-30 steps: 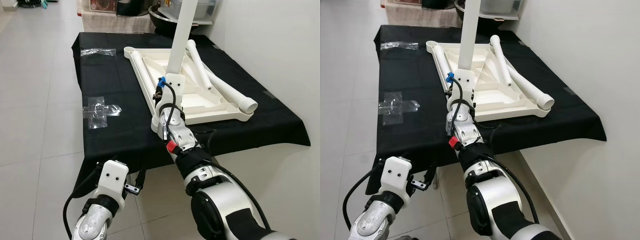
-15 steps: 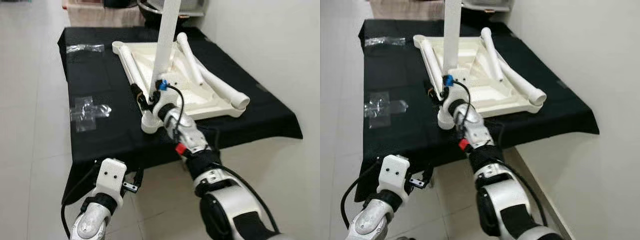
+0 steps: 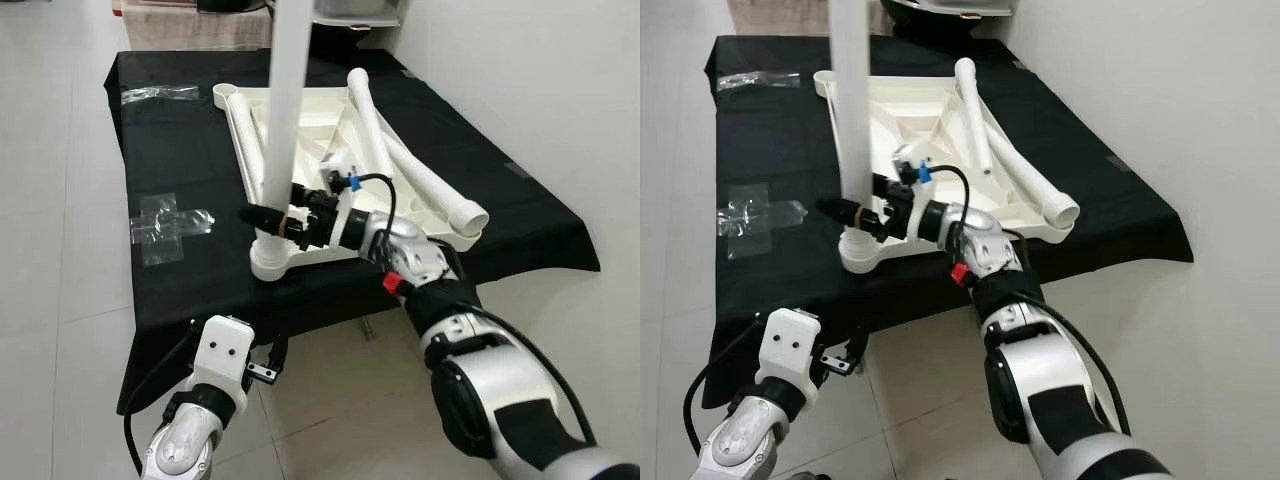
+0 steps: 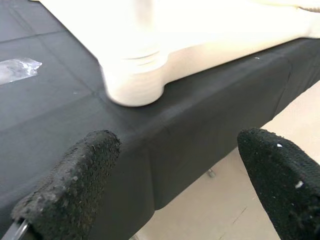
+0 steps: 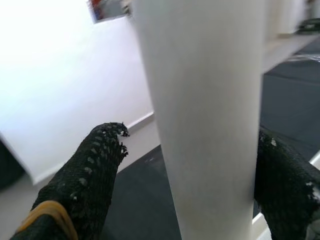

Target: Building children table

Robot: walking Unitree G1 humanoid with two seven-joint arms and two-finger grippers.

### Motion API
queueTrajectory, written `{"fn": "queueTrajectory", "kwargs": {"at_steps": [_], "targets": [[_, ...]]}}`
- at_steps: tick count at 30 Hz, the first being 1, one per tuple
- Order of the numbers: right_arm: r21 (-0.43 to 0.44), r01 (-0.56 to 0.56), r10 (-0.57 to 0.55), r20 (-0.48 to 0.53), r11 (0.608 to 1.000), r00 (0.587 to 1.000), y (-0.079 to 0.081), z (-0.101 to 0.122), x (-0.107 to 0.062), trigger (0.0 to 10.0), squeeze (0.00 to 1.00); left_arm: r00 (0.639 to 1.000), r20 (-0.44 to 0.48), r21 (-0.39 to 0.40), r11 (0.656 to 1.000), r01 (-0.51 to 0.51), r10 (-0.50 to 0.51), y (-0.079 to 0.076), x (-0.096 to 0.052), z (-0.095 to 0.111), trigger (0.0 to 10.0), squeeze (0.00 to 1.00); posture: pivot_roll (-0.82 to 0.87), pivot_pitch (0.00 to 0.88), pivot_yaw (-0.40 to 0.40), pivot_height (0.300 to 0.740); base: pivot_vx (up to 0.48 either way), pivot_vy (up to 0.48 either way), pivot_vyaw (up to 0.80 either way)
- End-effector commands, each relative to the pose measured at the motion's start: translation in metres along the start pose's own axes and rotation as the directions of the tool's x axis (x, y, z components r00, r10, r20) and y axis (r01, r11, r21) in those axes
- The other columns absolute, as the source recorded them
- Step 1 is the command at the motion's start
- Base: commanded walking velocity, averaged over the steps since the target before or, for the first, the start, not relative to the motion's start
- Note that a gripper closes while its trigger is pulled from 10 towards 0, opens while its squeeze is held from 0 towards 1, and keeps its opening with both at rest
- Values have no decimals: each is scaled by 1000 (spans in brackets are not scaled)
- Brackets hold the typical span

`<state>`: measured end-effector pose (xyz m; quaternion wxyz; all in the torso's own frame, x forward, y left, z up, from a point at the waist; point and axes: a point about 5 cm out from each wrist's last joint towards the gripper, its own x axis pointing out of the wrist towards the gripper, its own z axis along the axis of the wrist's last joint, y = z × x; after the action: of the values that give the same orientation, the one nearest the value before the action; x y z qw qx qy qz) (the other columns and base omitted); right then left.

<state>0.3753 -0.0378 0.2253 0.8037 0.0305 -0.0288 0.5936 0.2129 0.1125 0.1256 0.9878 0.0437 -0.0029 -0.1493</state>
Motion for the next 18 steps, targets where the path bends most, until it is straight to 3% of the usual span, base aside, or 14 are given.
{"fn": "queueTrajectory", "kwargs": {"at_steps": [1,6,8,9,10,12,16,17,18], "targets": [[-71,-121,118,-53,990,992,12,2,17,10000,0,1000,-19,-12,1000,12,-13,-4,-1,-5,10000,0,149,121,-168,740,0,0,0],[-108,-190,182,-84,976,980,21,6,30,10000,0,1000,-19,-14,1000,13,-13,-4,-2,-5,10000,0,152,118,-173,740,0,0,0],[-143,-161,147,-99,977,984,22,6,35,10000,0,1000,-19,-14,1000,13,-14,-5,-3,-5,10000,0,156,111,-171,740,0,0,0],[-196,-62,40,-114,979,993,20,7,44,10000,0,1000,-20,-15,1000,14,-14,-6,-3,-5,10000,0,154,107,-168,740,0,0,0],[-196,-62,40,-114,979,993,20,7,44,10000,0,1000,-20,-15,1000,14,-14,-6,-3,-5,10000,0,154,107,-168,740,0,0,0],[-222,36,-63,-115,974,991,16,8,48,10000,0,1000,-22,-16,1000,17,-17,-6,-4,-6,10000,0,154,102,-169,740,0,0,0],[-181,-23,8,-83,983,997,19,10,48,10000,0,1000,-23,-16,1000,20,-20,-7,-3,-6,10000,0,157,96,-175,740,0,0,0],[-155,-83,73,-67,984,995,22,11,48,0,0,1000,-23,-16,1000,19,-20,-7,-3,-6,10000,0,157,96,-172,740,0,0,0],[-133,-130,123,-56,983,991,25,11,47,0,0,1000,-24,-16,1000,18,-19,-7,-3,-6,10000,0,157,96,-172,740,0,0,0]]}}
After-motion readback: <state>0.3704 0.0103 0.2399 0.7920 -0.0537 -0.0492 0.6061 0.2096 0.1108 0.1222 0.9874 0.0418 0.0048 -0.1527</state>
